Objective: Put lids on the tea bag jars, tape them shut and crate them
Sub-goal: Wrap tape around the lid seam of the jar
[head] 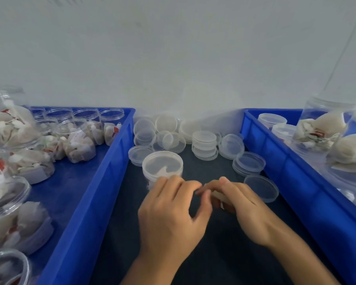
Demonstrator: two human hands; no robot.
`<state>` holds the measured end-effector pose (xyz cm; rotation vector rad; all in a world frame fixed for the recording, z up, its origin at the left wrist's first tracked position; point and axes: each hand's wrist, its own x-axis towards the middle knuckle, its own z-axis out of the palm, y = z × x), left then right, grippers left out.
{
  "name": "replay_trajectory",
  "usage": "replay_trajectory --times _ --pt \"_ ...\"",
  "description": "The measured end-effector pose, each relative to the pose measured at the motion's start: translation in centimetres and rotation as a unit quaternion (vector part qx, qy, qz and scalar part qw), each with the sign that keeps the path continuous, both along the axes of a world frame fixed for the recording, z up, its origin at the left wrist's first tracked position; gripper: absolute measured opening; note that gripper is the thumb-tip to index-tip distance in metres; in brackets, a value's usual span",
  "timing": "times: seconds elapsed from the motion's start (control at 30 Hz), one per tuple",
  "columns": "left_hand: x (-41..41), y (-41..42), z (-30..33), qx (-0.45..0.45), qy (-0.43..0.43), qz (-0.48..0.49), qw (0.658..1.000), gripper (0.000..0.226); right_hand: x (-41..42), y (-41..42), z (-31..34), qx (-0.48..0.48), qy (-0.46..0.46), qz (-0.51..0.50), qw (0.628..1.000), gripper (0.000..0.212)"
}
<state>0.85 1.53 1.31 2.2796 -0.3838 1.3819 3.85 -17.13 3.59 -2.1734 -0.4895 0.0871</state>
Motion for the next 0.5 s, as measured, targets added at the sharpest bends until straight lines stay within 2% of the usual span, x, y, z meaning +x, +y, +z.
replay_trajectory --times 0.17,0.3,0.43,0.5 --pt "-0.5 -1.3 -0.1 -0.015 0.102 -0.028 0.994 0.032 -1.1 -0.6 -0.9 0.092 0.051 0.014 0.994 0.064" --pt "-1.1 -1.8 0.3 -0.097 0.181 -0.081 0.975 0.041 -1.5 -0.9 -1.4 0.110 0.043 0.018 0.993 0.064" --pt "-1.4 -2.2 0.4 -0.238 0.248 -0.164 0.924 0.028 -1.5 -0.9 -1.5 0.127 0.024 0.016 0.992 0.066" --pt "-1.5 -2.4 0.5 -0.256 0.265 -0.186 0.911 0.020 -1.4 -0.9 -1.5 0.130 0.011 0.009 0.991 0.069"
